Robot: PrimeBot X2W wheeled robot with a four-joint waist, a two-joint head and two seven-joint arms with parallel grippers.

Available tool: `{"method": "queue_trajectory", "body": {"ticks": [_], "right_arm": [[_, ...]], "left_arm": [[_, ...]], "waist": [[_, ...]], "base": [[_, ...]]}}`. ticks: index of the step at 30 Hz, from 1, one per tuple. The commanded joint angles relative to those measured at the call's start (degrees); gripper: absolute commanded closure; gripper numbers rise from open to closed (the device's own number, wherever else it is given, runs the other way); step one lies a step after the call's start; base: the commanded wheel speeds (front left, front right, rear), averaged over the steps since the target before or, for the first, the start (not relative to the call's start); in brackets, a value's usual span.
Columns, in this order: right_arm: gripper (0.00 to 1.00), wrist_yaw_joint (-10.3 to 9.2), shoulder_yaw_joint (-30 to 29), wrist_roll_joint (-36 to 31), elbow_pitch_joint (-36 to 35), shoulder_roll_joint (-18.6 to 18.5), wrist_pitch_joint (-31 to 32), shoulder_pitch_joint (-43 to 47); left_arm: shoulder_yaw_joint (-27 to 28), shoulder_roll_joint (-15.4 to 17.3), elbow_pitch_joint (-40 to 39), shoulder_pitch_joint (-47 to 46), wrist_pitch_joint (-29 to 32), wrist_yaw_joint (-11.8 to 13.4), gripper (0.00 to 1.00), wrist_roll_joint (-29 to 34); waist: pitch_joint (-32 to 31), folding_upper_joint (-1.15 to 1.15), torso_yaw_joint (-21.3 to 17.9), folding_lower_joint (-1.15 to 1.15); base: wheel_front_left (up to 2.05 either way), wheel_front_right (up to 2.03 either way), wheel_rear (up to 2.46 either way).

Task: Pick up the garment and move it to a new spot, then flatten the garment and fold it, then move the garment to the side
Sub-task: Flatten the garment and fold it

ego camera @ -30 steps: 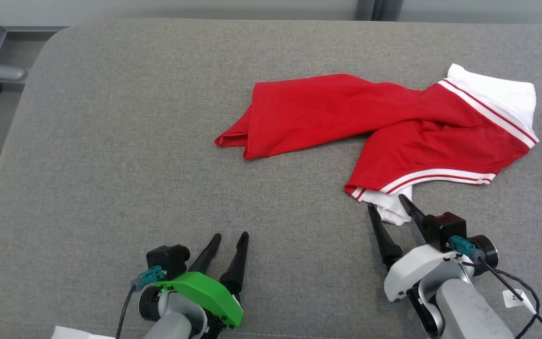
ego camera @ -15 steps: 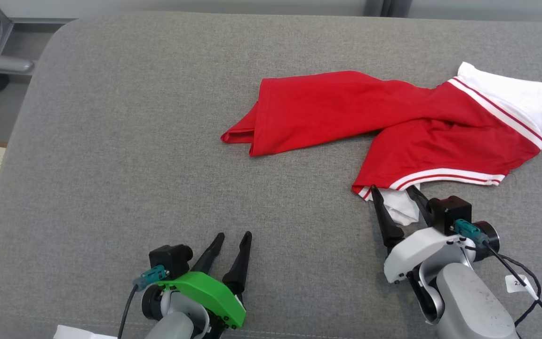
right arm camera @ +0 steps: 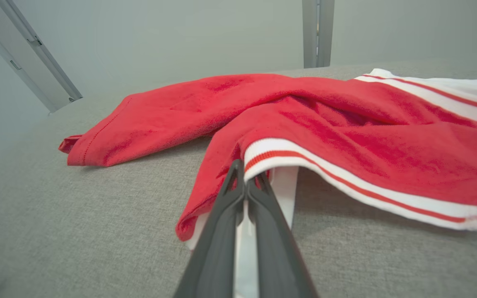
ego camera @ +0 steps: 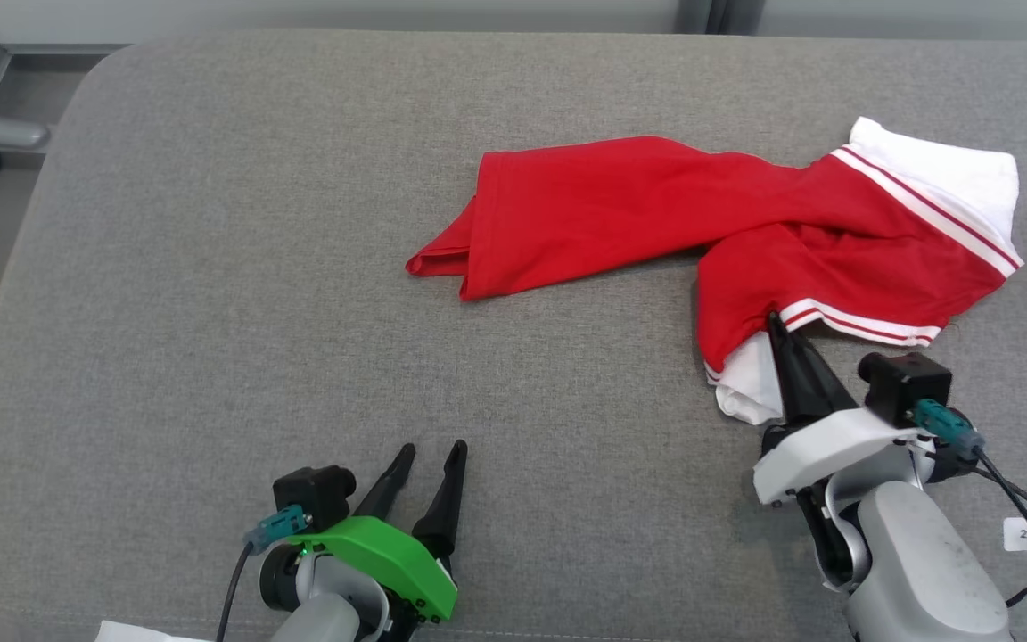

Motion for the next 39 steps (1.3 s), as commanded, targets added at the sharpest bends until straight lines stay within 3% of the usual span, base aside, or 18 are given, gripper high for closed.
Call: {"method": "queue_trajectory", "body": {"ticks": [1, 7, 16, 17, 18, 26, 39], "right_arm": [[1.00, -0.10, -1.53, 0.20, -1.29, -0.30, -0.15, 1.38], [1.00, -0.10, -9.23, -1.43, -4.59, -2.16, -0.16, 5.30], [1.00, -0.10, -15.21, -5.38, 0.04, -5.61, -0.15, 5.56], [0.60, -0.10, -15.53, -6.70, 0.38, -5.90, -0.16, 5.23], [0.00, -0.10, -15.59, -7.88, 0.93, -5.87, -0.15, 5.02], [0.00, -0.10, -20.07, -14.28, -1.33, -3.35, -0.15, 6.26], [0.00, -0.10, -10.34, -11.61, -8.99, -0.42, -0.16, 4.32]], "left_arm": [[0.31, 0.34, 0.72, 1.62, 0.25, 0.20, 0.00, 0.09], [0.60, 0.20, 0.86, 2.41, 0.28, 0.19, 0.00, 0.32], [0.20, 0.26, 0.81, 2.00, 0.22, 0.18, 0.00, 0.27], [0.22, 0.26, 0.83, 1.88, 0.22, 0.19, 0.00, 0.16], [0.11, 0.25, 0.86, 1.68, 0.22, 0.19, 0.00, 0.39], [1.94, 0.85, -0.99, -1.27, 0.15, 0.19, 0.00, 4.29], [2.99, 2.06, 1.47, -10.09, 0.15, 0.18, 0.00, 7.89]], "waist": [[-0.90, 0.00, -1.49, 0.00], [-3.08, 0.00, -6.14, 0.00], [-3.78, 0.00, -9.72, 0.00], [-3.75, 0.00, -9.84, 0.00], [-3.74, 0.00, -9.93, 0.00], [-3.60, 0.00, -10.14, 0.00], [1.81, 0.00, -16.31, 0.00]], "base": [[0.00, 0.00, 0.00], [0.00, 0.00, 0.00], [0.00, 0.00, 0.00], [0.00, 0.00, 0.00], [0.00, 0.00, 0.00], [0.00, 0.00, 0.00], [0.00, 0.00, 0.00]]}}
